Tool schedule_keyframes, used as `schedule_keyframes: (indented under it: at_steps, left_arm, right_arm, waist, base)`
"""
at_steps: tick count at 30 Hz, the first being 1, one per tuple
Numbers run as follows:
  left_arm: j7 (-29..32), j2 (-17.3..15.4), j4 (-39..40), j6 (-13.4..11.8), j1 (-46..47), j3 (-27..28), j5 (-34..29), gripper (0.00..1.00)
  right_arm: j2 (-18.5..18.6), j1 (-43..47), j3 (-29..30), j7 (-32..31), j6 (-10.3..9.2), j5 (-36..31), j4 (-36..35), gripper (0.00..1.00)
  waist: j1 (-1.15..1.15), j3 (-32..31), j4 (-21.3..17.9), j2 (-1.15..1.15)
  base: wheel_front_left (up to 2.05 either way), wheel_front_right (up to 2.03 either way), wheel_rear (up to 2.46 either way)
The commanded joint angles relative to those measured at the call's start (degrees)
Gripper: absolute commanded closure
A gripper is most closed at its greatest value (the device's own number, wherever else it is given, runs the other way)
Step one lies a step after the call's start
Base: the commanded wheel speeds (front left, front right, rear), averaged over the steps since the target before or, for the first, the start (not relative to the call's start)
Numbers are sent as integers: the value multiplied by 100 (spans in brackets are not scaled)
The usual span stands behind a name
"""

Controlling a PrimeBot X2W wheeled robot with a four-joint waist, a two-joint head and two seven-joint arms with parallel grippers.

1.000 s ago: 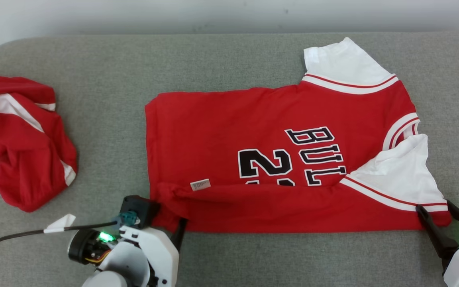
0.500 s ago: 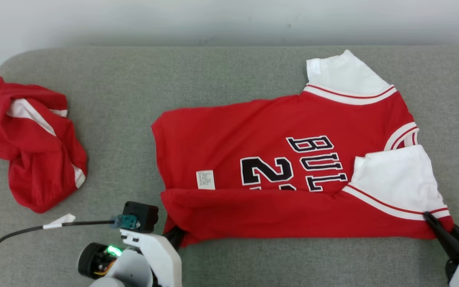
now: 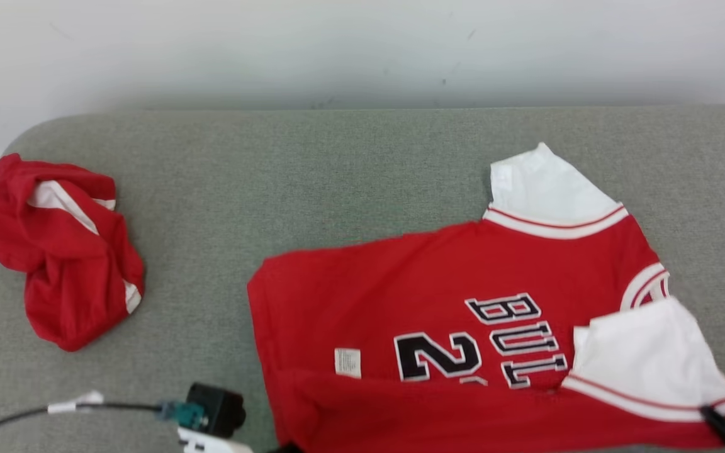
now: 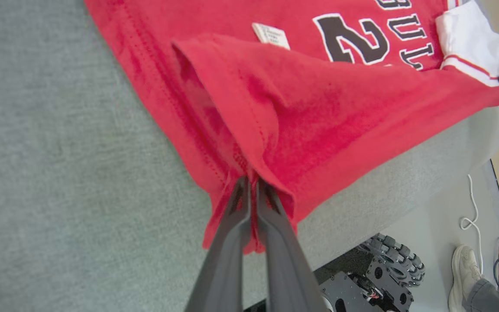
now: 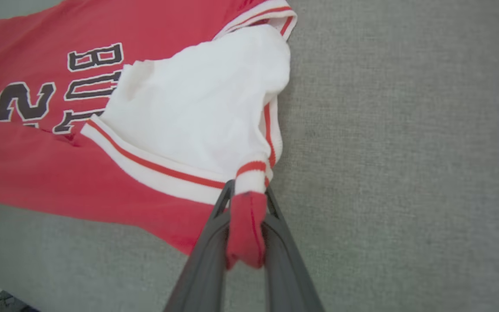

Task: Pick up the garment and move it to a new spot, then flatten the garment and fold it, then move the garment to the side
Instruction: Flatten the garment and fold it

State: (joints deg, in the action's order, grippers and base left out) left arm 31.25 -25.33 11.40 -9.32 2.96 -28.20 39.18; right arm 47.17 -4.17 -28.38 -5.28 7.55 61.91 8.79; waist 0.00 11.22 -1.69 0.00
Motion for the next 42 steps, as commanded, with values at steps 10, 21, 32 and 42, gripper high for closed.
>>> schedule_keyframes:
  at_steps: [10, 21, 32, 42]
  left_arm:
    - [-234, -65, 180, -210, -736, -89, -61, 100]
    - [-503, -141, 265, -352, -525, 130, -233, 0]
    - [-471, 161, 172, -467, 1086, 227, -685, 0]
    - [-405, 784, -1262, -283, 2344, -245, -965, 0]
  right_arm:
    - [14, 778, 107, -4, -14, -2, -80, 77]
    - [321, 555, 662, -80, -13, 15, -293, 0]
    - [403, -1303, 1114, -701, -13, -726, -307, 0]
    - [-121, -3070, 501, -1149, -13, -1389, 705, 0]
  waist:
    - [0, 49, 5, 0]
    - [0, 31, 22, 0]
    - [0, 568, 465, 0]
    - [0, 1014, 933, 0]
  base:
    - [0, 0, 0]
    - [0, 0, 0]
    - [0, 0, 0]
    - [0, 0, 0]
